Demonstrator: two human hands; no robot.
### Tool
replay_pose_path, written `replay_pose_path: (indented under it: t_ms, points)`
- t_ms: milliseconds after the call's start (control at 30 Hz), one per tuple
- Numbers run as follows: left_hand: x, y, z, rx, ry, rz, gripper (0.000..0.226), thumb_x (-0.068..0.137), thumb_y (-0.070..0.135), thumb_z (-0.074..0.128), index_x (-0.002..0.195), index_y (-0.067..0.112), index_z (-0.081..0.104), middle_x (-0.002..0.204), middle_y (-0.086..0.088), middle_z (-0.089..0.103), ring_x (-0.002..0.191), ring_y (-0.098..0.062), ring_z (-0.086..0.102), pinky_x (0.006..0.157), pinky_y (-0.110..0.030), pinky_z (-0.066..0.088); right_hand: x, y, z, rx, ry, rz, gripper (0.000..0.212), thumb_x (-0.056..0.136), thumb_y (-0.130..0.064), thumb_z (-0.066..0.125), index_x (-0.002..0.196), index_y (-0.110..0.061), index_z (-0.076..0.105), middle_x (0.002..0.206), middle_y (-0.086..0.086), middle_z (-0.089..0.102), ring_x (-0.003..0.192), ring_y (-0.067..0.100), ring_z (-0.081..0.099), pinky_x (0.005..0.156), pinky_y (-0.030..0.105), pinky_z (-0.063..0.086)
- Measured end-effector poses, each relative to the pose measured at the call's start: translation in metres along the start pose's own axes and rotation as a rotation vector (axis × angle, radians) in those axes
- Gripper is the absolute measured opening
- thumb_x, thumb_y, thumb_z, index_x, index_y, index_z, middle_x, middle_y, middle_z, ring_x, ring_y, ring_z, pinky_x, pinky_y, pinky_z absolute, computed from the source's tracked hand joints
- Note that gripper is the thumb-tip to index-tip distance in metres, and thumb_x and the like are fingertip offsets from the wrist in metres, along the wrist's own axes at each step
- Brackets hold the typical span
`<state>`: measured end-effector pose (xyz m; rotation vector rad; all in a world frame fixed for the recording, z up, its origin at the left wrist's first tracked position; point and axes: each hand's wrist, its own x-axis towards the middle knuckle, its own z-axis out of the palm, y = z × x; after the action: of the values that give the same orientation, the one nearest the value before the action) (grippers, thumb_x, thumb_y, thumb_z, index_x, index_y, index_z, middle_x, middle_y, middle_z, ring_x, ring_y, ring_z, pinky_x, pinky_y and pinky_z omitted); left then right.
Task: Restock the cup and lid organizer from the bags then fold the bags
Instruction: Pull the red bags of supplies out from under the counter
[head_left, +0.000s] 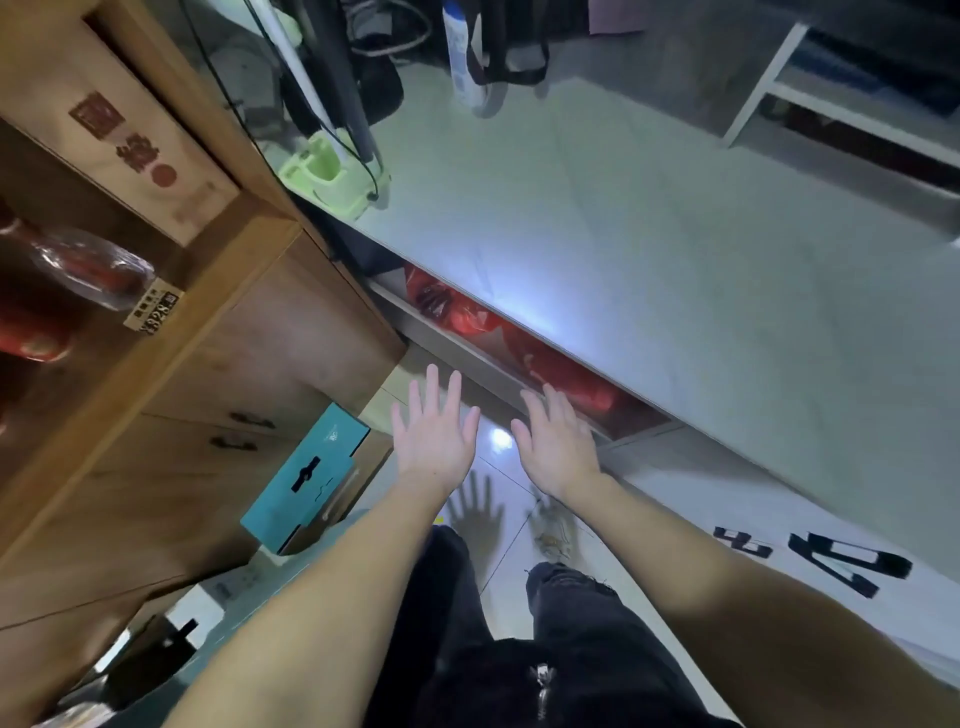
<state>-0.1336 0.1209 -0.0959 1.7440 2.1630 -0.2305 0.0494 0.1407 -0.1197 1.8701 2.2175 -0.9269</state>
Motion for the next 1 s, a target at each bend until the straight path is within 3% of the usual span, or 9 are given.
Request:
replay_pose_path:
  t_ms: [433,567,833,1000]
  points:
    - [0.099,-0.066,0.023,0.073,-0.116,0.292,0.061,0.108,0.051,0.012,0.164,0.03,0.002,0.173,-0.002,-0.004,0.158,-0.028,0.004,0.126,-0.053,0.011,0.052,-0.053,0.048,0.172,0.154,0.364,0.056,0.11,-0.043,0.029,0.161,-0.02,0.027,0.171,0.012,0.016,0.159,0.03,0.014,0.121,0.05,0.026]
    - [0.122,-0.068,0.047,0.071,-0.099,0.34,0.058,0.109,0.047,0.016,0.164,0.033,0.006,0.172,-0.003,0.005,0.156,-0.028,0.011,0.124,-0.053,0.018,0.065,-0.039,0.07,0.185,0.247,0.429,0.054,0.107,-0.036,0.04,0.157,-0.016,0.036,0.168,0.015,0.024,0.157,0.031,0.019,0.118,0.051,0.03]
    - [0.181,-0.045,0.12,0.065,0.06,0.456,0.054,0.109,0.044,0.024,0.16,0.028,0.024,0.167,-0.006,0.024,0.151,-0.027,0.026,0.116,-0.047,0.029,0.111,0.005,0.129,0.127,0.476,0.451,0.049,0.097,-0.028,0.056,0.141,-0.009,0.052,0.124,0.017,0.055,0.122,0.039,0.051,0.093,0.051,0.048]
    - [0.217,-0.027,0.158,0.104,0.194,0.519,0.043,0.107,0.045,0.029,0.134,0.022,0.053,0.13,-0.008,0.056,0.121,-0.03,0.049,0.1,-0.046,0.04,0.141,0.023,0.155,0.049,0.56,0.453,0.037,0.1,-0.032,0.055,0.126,-0.006,0.058,0.112,0.022,0.062,0.108,0.043,0.058,0.091,0.05,0.047]
